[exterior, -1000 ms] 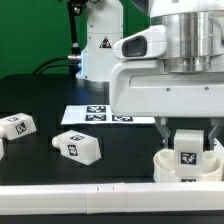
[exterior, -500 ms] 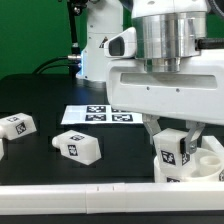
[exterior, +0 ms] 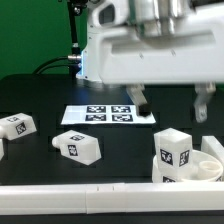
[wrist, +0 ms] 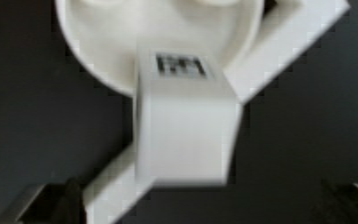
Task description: Assemble stool
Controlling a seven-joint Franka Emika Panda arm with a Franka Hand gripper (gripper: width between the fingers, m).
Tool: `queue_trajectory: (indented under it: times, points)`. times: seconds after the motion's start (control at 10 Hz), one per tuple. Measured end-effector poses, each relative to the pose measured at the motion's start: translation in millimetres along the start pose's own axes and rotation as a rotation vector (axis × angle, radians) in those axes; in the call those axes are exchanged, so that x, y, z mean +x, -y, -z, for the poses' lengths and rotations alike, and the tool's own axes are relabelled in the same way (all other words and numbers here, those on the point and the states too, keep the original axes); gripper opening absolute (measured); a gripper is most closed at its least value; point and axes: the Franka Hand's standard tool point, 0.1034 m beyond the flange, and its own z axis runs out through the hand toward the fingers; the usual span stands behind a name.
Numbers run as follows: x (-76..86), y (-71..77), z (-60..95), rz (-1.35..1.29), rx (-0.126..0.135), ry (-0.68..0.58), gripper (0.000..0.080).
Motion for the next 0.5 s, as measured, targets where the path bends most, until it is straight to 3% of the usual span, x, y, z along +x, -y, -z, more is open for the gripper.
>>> queue_trajectory:
  times: [0.1, 0.5]
  points:
    - [-0.7, 2.8, 2.9, -0.007, 0.013, -0.017, 0.0643]
    - [-3.5, 2.9, 0.0, 0.003, 0.009, -0.013, 0.0649]
